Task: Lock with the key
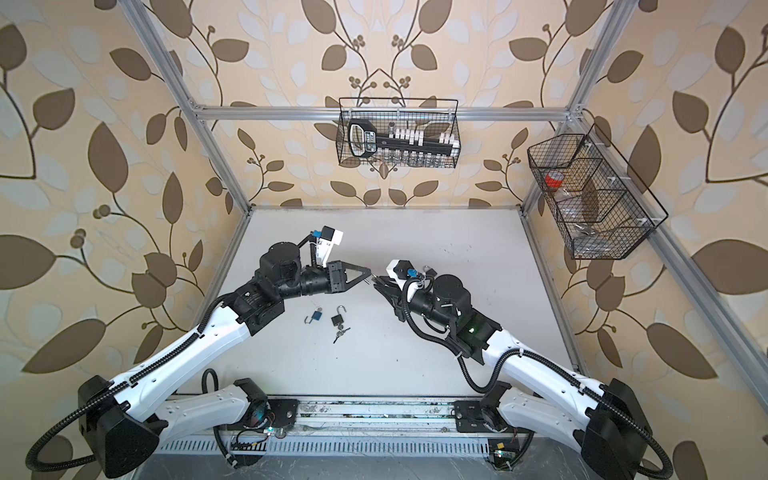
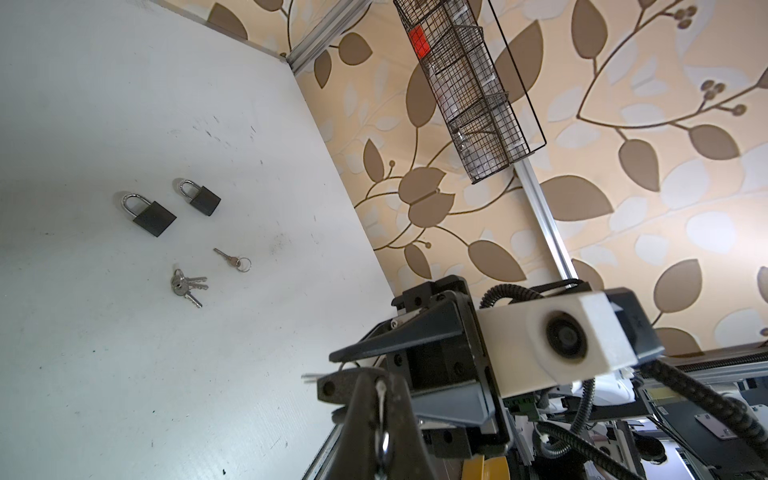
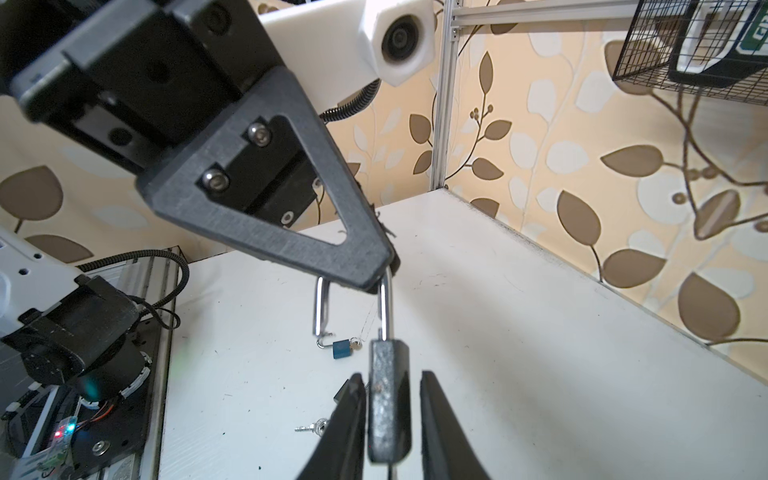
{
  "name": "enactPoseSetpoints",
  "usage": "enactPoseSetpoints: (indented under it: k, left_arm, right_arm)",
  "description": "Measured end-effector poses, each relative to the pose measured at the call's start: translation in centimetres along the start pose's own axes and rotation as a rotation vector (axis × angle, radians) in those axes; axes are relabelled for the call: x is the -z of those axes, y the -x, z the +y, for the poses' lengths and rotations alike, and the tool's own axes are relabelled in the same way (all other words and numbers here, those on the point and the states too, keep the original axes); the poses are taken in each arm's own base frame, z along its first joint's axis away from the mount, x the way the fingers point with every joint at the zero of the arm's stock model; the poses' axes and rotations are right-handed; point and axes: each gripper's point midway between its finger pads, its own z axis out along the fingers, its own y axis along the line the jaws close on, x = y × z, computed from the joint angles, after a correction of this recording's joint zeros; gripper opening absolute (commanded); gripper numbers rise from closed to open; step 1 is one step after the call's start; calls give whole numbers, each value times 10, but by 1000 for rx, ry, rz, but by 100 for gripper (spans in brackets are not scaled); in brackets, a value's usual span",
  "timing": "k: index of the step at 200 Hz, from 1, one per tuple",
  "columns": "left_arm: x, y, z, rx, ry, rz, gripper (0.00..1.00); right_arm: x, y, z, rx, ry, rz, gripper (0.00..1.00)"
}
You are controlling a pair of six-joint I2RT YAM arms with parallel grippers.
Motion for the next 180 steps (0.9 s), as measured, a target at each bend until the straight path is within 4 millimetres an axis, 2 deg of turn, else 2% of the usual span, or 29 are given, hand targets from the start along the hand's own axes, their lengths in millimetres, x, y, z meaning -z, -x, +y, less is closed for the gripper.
enactPoseSetpoints:
  k: [24, 83, 180]
  left_arm:
    - [2, 1, -1, -3, 3, -10, 0]
    - [3, 1, 4, 5, 40, -6, 0]
    - [4, 5, -5, -56, 24, -2, 0]
  right_arm:
    - [0, 1, 1, -13, 6, 2, 0]
    - [0, -2, 5, -100, 25, 43, 0]
    - [4, 9, 10, -174, 56, 70, 0]
